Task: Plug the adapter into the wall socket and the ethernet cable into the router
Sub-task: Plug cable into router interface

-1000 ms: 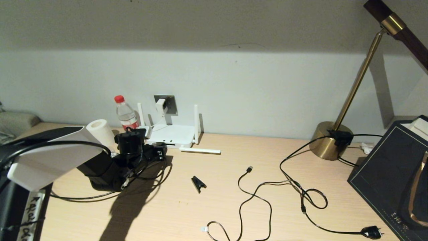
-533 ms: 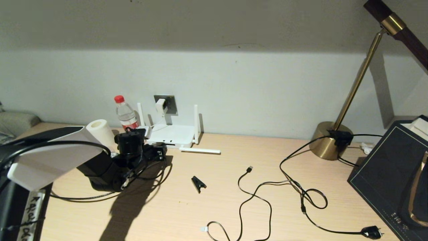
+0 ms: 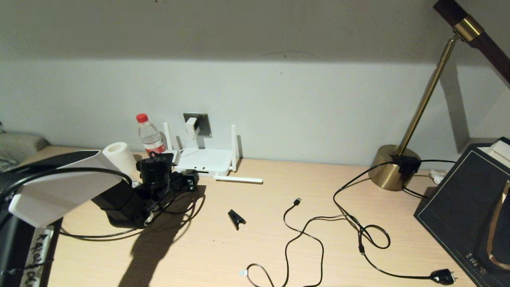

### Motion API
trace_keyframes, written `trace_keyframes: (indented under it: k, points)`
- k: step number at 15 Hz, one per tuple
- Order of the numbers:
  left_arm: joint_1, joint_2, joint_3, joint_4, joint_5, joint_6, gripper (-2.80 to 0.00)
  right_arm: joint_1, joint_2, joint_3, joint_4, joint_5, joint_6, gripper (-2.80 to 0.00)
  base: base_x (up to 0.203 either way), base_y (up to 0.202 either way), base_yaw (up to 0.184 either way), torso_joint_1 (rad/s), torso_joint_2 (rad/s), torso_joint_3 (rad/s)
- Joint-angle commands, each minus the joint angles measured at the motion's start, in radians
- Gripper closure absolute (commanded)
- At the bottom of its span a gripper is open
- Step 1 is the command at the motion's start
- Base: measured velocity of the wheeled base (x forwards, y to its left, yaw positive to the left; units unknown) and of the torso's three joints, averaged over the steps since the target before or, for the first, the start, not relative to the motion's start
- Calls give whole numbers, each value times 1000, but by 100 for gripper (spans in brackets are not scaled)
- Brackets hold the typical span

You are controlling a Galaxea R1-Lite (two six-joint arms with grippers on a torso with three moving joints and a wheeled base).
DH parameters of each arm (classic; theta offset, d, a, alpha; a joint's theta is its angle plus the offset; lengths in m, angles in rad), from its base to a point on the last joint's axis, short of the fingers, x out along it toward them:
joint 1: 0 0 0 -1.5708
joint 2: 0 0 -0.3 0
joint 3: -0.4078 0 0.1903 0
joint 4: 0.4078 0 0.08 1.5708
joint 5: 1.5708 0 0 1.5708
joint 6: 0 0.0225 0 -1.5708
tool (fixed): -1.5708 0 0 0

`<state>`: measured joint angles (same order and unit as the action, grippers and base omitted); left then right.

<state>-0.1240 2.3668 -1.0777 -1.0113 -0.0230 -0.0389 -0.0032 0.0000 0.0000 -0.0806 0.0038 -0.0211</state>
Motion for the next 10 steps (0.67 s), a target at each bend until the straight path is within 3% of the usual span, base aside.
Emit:
trace_keyframes:
  k: [1, 5, 6, 10]
  points:
    - [0, 0, 1, -6, 1, 0, 0, 0, 2, 29, -1, 1, 0, 0, 0, 0, 0, 0, 0, 0]
    - [0, -4, 4, -6, 0, -1, 0, 0, 2, 29, -1, 1, 0, 0, 0, 0, 0, 0, 0, 0]
    - [0, -6, 3, -9, -2, -5, -280, 0, 2, 29, -1, 1, 0, 0, 0, 0, 0, 0, 0, 0]
    - [0, -8, 4, -12, -2, -15, -280, 0, 2, 29, -1, 1, 0, 0, 0, 0, 0, 0, 0, 0]
